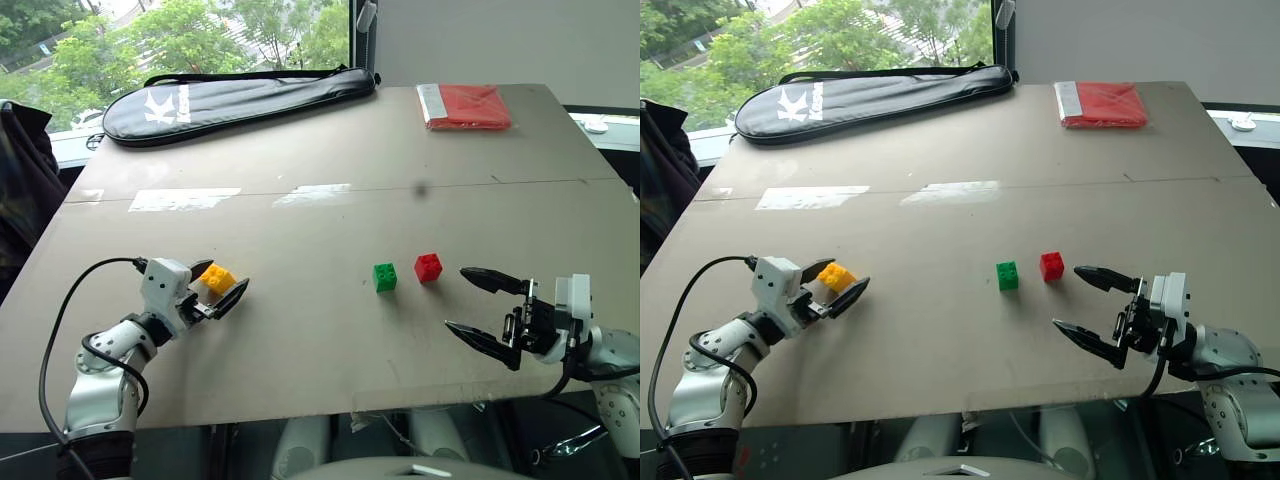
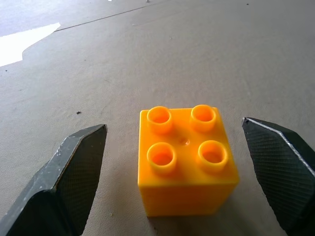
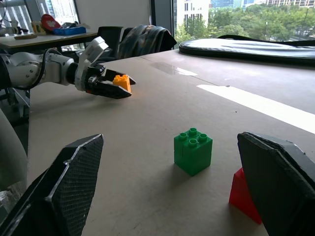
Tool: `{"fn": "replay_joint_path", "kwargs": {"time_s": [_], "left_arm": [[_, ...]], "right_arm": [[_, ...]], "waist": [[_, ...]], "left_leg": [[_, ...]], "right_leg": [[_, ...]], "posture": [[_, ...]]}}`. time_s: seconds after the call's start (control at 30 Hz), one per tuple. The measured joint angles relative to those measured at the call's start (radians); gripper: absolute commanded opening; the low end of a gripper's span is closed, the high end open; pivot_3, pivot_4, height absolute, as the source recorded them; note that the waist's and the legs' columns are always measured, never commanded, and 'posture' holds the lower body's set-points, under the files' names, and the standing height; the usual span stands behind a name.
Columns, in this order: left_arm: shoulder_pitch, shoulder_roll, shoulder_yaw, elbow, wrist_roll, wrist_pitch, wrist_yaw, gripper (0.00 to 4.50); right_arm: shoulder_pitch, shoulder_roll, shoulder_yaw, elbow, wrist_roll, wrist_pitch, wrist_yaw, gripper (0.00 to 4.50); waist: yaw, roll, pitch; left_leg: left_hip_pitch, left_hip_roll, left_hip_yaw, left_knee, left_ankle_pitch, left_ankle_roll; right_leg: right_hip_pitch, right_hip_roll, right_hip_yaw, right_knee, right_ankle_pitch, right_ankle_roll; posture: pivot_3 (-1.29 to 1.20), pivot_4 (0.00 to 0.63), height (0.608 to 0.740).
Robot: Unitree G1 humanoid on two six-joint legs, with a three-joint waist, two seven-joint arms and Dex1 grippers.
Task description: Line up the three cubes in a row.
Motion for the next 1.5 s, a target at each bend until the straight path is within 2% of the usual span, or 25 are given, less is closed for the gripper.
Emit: {"fn": "replay_joint_path", "kwargs": {"time_s": [0.1,0.2,0.23,0.3,0.4,0.83,1.13,1.27,1.5], "left_arm": [[-0.004,0.019,-0.015,0.021,-0.002,-0.002,-0.042,4.49],[-0.039,0.032,-0.048,0.025,-0.005,-0.002,-0.093,3.72],[-0.049,0.036,-0.059,0.025,-0.007,-0.002,-0.103,3.33],[-0.093,0.054,-0.099,0.029,-0.007,-0.003,-0.148,2.27],[-0.136,0.062,-0.114,0.075,-0.007,-0.002,-0.168,1.32],[-0.188,0.071,-0.154,0.134,0.002,-0.046,-0.206,1.35],[-0.303,0.063,-0.353,0.094,-0.001,0.015,-0.396,1.35],[-0.454,-0.020,-0.453,0.173,0.064,-0.072,-0.428,1.35],[-0.545,-0.126,-0.523,0.288,0.119,-0.163,-0.433,1.35]], "right_arm": [[0.000,0.000,0.000,-0.001,0.000,0.001,-0.002,4.50],[0.001,0.000,0.000,-0.005,0.000,0.001,-0.004,4.50],[0.001,0.000,0.000,-0.006,0.000,0.001,-0.004,4.50],[0.000,0.000,0.000,-0.011,-0.001,0.001,-0.007,4.50],[0.002,0.000,-0.001,-0.020,-0.001,0.001,-0.012,4.50],[0.030,0.008,-0.005,-0.040,-0.005,-0.004,-0.049,4.50],[0.028,0.009,-0.005,-0.039,-0.009,-0.004,-0.049,4.50],[0.025,0.011,-0.008,-0.039,-0.013,-0.007,-0.052,4.50],[0.054,0.020,-0.013,-0.044,-0.020,-0.018,-0.073,4.50]], "waist": [[0.001,0.000,0.000],[0.004,0.000,0.000],[0.004,0.000,0.000],[0.002,0.000,0.000],[-0.003,0.000,0.000],[0.003,0.000,0.000],[0.001,0.001,0.000],[0.004,0.000,0.000],[-0.007,0.000,0.000]], "left_leg": [[0.000,0.000,0.000,0.000,0.000,0.000],[0.000,0.000,0.001,0.000,0.000,0.000],[0.000,0.000,0.001,0.000,0.000,0.000],[0.000,0.000,0.001,0.000,0.000,0.000],[0.000,0.000,0.001,0.000,0.000,0.000],[0.000,0.000,0.000,0.000,0.000,0.000],[-0.001,-0.001,0.002,0.000,0.000,0.000],[-0.001,-0.002,0.003,0.000,0.000,0.000],[-0.001,-0.003,0.003,0.000,0.000,0.000]], "right_leg": [[0.000,0.000,0.000,0.000,0.000,0.000],[0.000,0.000,-0.001,0.000,0.000,0.000],[0.000,0.000,-0.001,0.000,0.000,0.000],[0.000,0.000,-0.001,0.000,0.000,-0.001],[0.000,0.001,0.000,0.000,0.000,-0.001],[0.000,0.000,0.000,0.000,0.000,0.000],[0.000,0.001,-0.001,0.000,0.000,0.000],[0.000,0.001,-0.001,0.000,0.000,-0.001],[0.000,0.002,-0.001,-0.001,0.004,0.001]], "posture": [[0.00,0.150,0.701],[0.00,0.150,0.701],[0.00,0.150,0.701],[0.00,0.150,0.701],[0.00,0.150,0.701],[0.00,0.150,0.701],[0.00,0.150,0.701],[0.00,0.150,0.701],[0.00,0.150,0.701]]}}
